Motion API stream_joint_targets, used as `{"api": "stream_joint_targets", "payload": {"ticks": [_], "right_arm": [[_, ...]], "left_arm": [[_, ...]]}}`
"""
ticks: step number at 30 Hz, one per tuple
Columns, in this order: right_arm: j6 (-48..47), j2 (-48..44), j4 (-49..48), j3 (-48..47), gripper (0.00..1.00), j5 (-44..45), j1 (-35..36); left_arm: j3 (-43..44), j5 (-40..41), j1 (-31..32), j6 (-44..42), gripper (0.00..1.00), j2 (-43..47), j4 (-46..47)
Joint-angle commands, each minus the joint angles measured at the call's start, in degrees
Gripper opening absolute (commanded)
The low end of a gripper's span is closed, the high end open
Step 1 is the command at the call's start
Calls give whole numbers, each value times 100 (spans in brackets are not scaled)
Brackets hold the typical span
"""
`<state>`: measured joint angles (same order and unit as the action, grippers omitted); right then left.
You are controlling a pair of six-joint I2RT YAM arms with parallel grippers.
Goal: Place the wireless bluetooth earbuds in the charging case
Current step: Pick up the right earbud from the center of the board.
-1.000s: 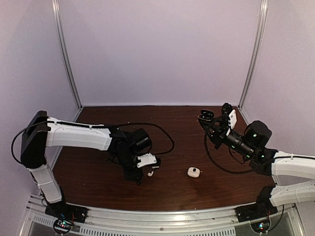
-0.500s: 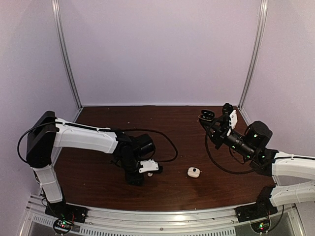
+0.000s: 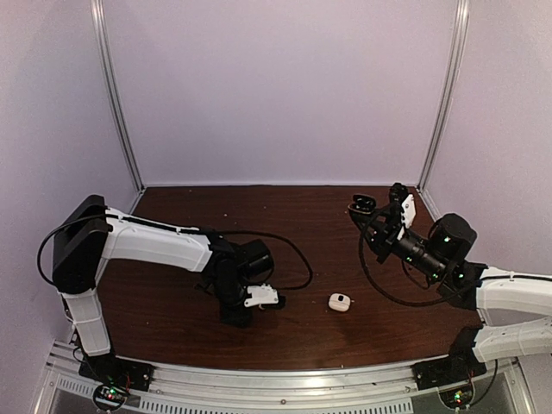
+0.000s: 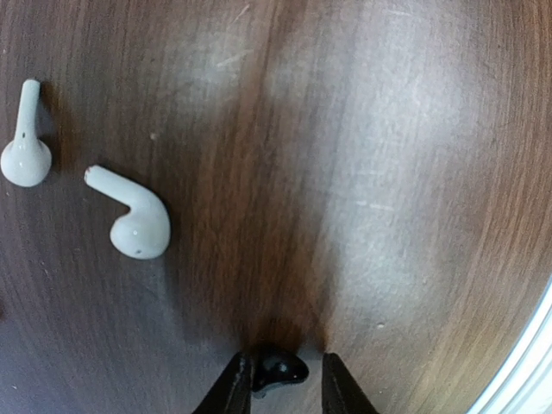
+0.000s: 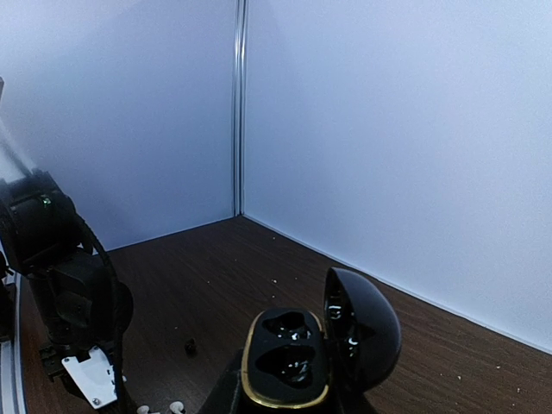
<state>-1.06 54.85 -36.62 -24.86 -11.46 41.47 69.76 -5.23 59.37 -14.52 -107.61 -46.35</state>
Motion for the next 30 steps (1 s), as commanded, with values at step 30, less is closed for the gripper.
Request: {"api": "stream_joint_targets", "payload": {"ticks": [30], "right_arm": [[90,161,-389,-102,0,-141,-42]], "left_arm": [[-302,-213,-409,614,15,2083,2105]]}}
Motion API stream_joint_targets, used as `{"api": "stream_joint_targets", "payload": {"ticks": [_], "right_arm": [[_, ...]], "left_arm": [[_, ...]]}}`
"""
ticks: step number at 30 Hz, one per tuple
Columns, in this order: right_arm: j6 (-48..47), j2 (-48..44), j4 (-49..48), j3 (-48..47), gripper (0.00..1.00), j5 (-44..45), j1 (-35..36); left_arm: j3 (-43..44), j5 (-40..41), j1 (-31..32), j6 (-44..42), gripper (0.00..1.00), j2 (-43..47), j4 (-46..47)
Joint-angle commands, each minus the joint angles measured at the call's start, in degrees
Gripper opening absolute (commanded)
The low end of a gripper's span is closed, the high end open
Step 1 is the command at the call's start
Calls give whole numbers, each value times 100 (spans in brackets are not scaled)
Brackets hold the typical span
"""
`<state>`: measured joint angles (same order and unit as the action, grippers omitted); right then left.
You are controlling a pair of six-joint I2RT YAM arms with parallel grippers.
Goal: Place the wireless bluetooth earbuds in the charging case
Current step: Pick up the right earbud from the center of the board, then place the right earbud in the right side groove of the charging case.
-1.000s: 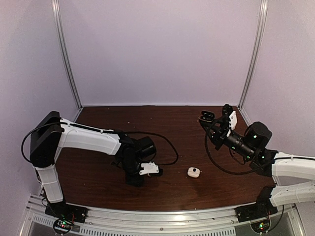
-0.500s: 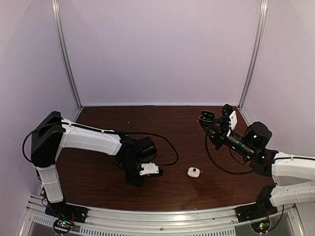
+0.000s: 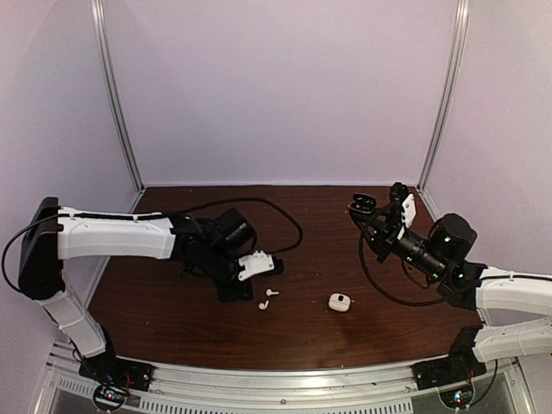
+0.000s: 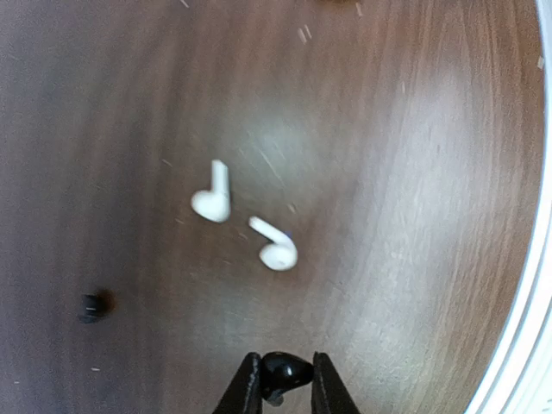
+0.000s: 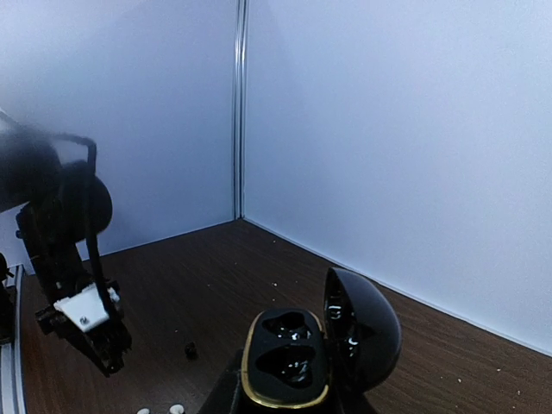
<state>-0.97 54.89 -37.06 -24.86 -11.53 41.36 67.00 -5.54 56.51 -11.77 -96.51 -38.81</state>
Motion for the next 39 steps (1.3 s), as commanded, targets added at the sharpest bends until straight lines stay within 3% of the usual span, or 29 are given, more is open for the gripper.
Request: {"api": "stream_joint_targets", "payload": {"ticks": [1,9,16,27,39], "right_arm": [[83,240,-425,-132,0,-203,-33],[97,984,-1247,-456,0,-614,34],[-4,1563,-2133,-570,0,-856,378],[-553,2128,-2215,-1013,0,-440,1043],[-1002,2262,-1610,-1434,0,298,1515]], "left_arm": [[-62,-216,-125,379,15,1204,1655],[-91,-752,-132,920,17,2100,3689],[-446,-1238,-119,1504,18,2203,5378],[-572,-1545,129,1897,18,1813,6530],[-392,-1652,165,2134,17,1336,6804]]}}
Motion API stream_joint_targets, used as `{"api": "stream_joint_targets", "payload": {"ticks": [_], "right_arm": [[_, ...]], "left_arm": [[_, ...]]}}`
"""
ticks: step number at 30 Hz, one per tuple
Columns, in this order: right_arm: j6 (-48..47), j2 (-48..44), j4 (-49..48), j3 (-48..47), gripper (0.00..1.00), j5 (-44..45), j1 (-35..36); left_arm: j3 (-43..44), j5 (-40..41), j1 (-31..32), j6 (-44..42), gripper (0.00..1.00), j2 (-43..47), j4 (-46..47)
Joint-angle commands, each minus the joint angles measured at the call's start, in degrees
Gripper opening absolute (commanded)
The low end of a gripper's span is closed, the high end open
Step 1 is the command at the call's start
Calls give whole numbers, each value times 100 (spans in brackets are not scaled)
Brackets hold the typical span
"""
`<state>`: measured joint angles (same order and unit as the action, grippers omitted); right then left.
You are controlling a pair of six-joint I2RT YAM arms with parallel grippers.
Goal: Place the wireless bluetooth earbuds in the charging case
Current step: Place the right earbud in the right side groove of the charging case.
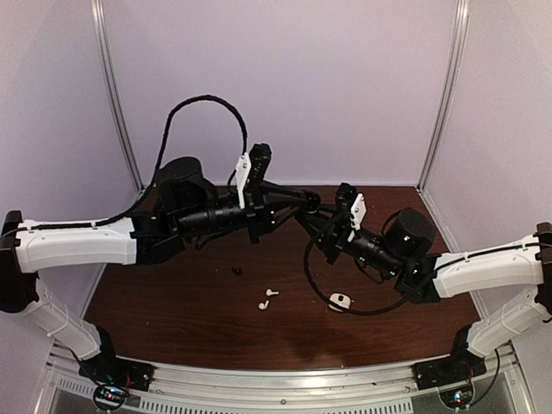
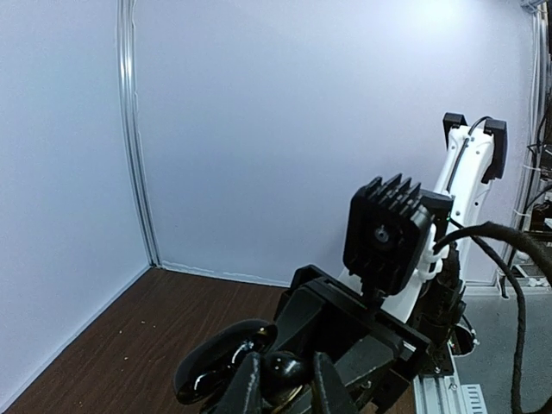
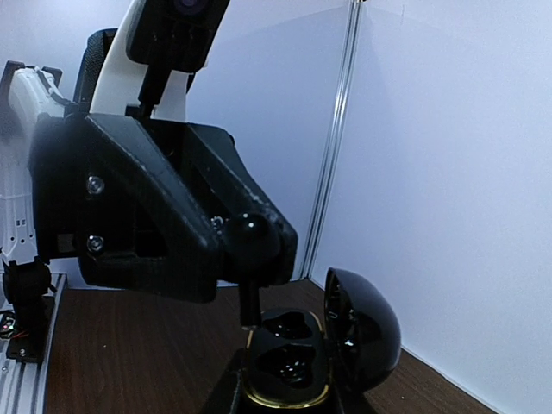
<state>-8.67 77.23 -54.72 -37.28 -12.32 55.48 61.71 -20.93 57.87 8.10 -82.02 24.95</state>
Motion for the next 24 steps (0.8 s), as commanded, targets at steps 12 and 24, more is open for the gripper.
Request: {"api": "stream_joint_targets", "payload": {"ticks": [12,24], "right_arm": [[-429,14,339,-237,0,605,208],[-537,-157,315,-176,0,670,216]], "left_arm": [[285,-157,31,281,17,-413,502],[431,-15,29,395,18,-629,156]]}}
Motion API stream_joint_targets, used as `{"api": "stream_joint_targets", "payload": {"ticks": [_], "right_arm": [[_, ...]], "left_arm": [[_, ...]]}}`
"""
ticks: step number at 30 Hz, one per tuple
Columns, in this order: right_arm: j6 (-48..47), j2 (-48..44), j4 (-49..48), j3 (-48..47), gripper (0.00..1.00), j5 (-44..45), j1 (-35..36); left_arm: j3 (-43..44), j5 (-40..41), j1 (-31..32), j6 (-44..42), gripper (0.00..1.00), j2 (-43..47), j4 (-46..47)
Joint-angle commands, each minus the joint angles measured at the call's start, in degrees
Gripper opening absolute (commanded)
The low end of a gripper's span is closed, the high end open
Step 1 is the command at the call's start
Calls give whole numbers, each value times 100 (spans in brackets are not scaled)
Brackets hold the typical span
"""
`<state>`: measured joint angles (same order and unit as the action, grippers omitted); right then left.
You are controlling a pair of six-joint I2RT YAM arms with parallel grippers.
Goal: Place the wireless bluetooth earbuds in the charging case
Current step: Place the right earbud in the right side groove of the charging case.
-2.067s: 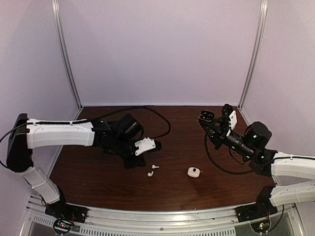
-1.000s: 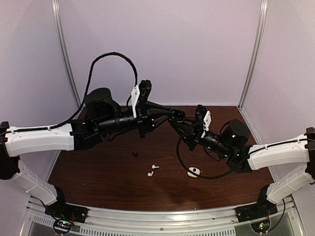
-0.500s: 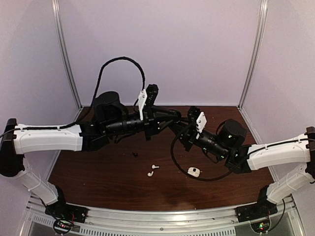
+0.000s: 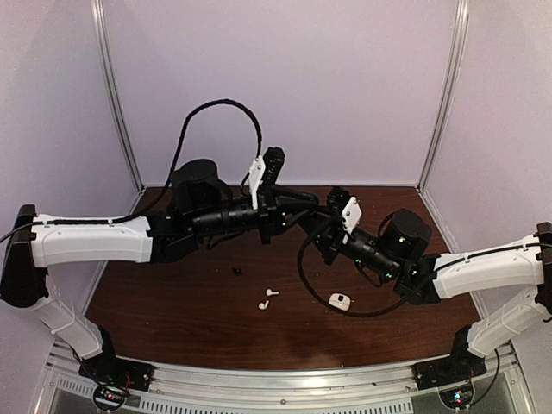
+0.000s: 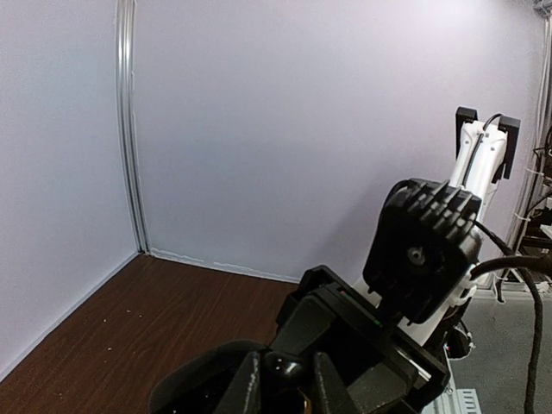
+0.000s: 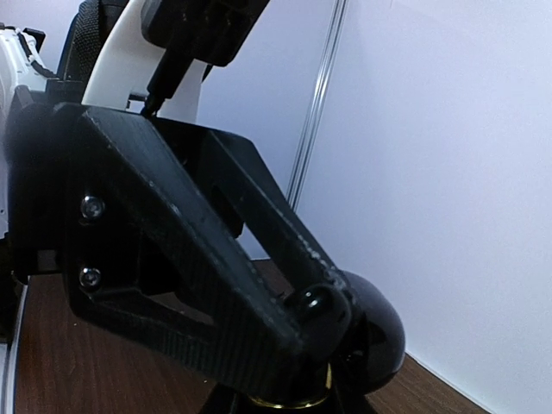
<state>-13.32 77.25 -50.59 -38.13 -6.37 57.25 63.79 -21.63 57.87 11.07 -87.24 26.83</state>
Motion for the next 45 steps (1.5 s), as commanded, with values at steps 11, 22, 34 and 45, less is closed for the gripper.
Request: {"api": "stream_joint_targets", "payload": {"ticks": [11,22,34,45], "right_arm": [[-190,-316,-76,-41,0,160,45],[-74,-254,-78,34,0,202,38],[190,-237,579,-65,0,546,-13],[373,-350,1403,-194,0,-342,-31]], "left_arm": [[272,223,26,201,31,-164,-609],[169,522,29,85,44,209,-782],[-64,1474,26,-132,66,875,-1262],[463,2357,16,-853,98,981,-2925]]}}
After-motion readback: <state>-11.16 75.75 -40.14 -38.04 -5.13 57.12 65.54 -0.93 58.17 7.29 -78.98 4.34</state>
